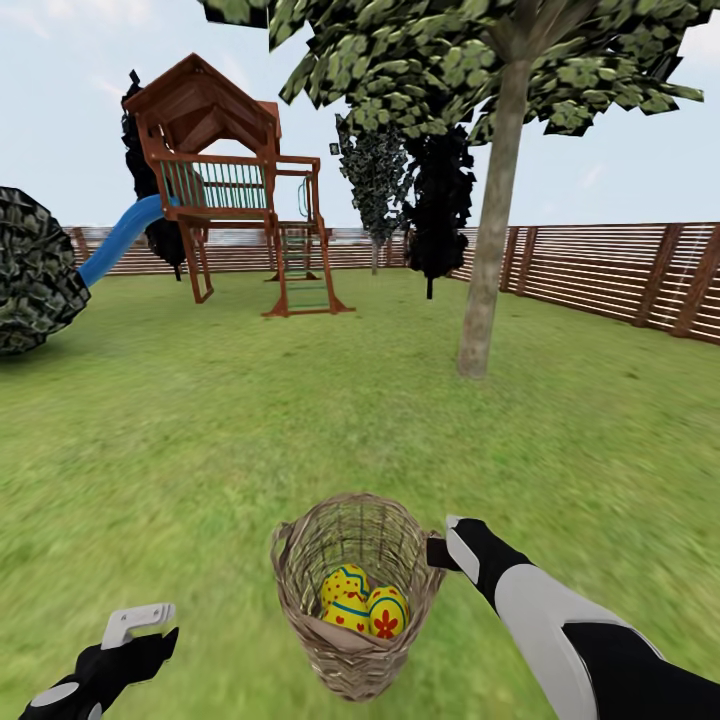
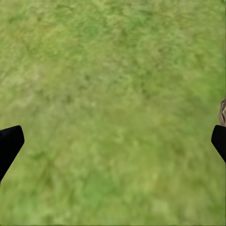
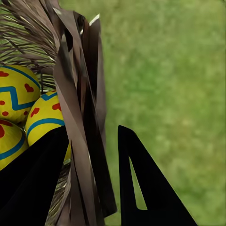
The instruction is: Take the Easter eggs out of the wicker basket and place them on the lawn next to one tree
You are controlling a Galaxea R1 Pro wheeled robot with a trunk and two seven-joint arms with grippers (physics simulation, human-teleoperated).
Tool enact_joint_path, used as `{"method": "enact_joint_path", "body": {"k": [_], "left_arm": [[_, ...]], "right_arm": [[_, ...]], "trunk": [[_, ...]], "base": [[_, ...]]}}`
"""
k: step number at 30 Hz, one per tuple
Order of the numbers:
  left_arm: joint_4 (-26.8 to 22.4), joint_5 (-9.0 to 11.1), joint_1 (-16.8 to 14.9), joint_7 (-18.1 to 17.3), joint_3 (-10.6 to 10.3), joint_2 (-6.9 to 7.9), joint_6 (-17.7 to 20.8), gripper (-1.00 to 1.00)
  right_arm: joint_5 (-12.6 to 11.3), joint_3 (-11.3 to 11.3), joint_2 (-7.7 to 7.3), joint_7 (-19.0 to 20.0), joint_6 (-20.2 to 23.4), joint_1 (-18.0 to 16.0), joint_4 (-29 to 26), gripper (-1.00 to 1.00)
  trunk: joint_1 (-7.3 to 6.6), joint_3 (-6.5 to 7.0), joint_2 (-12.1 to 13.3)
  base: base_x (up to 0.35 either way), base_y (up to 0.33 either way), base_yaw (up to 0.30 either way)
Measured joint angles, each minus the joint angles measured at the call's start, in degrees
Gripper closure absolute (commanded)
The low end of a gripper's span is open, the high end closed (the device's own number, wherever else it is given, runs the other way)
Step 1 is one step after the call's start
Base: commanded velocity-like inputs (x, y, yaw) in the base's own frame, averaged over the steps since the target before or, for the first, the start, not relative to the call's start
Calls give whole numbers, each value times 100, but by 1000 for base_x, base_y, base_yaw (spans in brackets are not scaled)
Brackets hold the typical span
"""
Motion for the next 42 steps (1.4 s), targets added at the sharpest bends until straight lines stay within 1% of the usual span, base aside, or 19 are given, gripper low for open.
{"method": "enact_joint_path", "body": {"k": [26, 42], "left_arm": [[-6, 10, 0, 0, 0, -1, 0, -100], [0, 5, 0, 0, 0, -6, 0, -100]], "right_arm": [[-1, 6, 9, 6, -1, 0, 0, 100], [-1, 6, 9, 6, 0, 0, 0, 100]], "trunk": [[0, 0, 0], [0, 12, 0]], "base": [[311, 97, 0], [311, 97, -32]]}}
